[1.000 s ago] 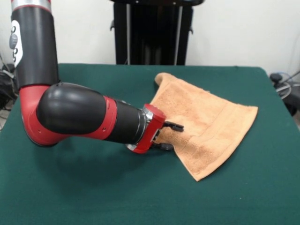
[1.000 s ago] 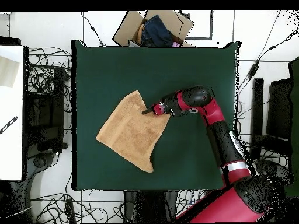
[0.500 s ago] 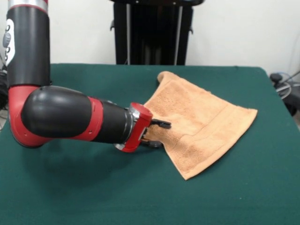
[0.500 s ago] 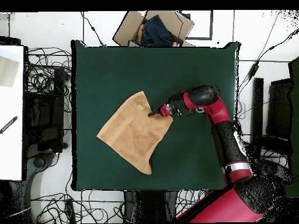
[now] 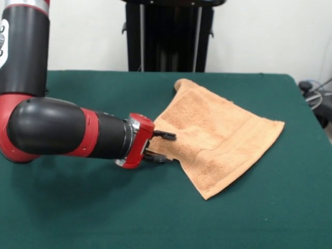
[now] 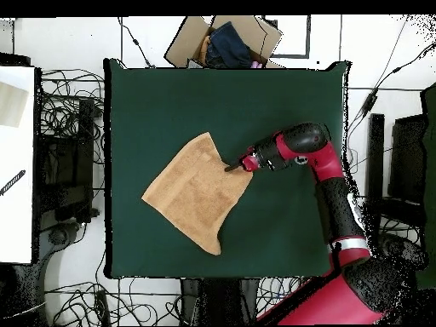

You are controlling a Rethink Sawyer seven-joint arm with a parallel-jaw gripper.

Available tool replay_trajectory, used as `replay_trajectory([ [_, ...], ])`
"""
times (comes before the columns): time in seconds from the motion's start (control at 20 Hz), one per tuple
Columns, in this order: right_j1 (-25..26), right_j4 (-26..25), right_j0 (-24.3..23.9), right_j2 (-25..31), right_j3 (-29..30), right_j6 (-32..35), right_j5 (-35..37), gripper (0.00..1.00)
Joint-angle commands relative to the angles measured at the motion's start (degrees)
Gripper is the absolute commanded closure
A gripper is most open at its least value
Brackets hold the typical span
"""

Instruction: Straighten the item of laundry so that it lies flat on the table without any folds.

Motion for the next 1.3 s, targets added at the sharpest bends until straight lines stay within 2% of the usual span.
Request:
replay_trajectory([
  [0.05, 1.71, -3.14, 1.45, -5.88, -8.57, -10.97, 2.56, 0.00],
  [0.7, 2.41, -4.11, 1.73, -5.85, -9.84, -12.96, 3.03, 0.00],
  [1.3, 2.01, -3.92, -2.02, -6.39, 2.27, -8.16, -6.06, 0.00],
])
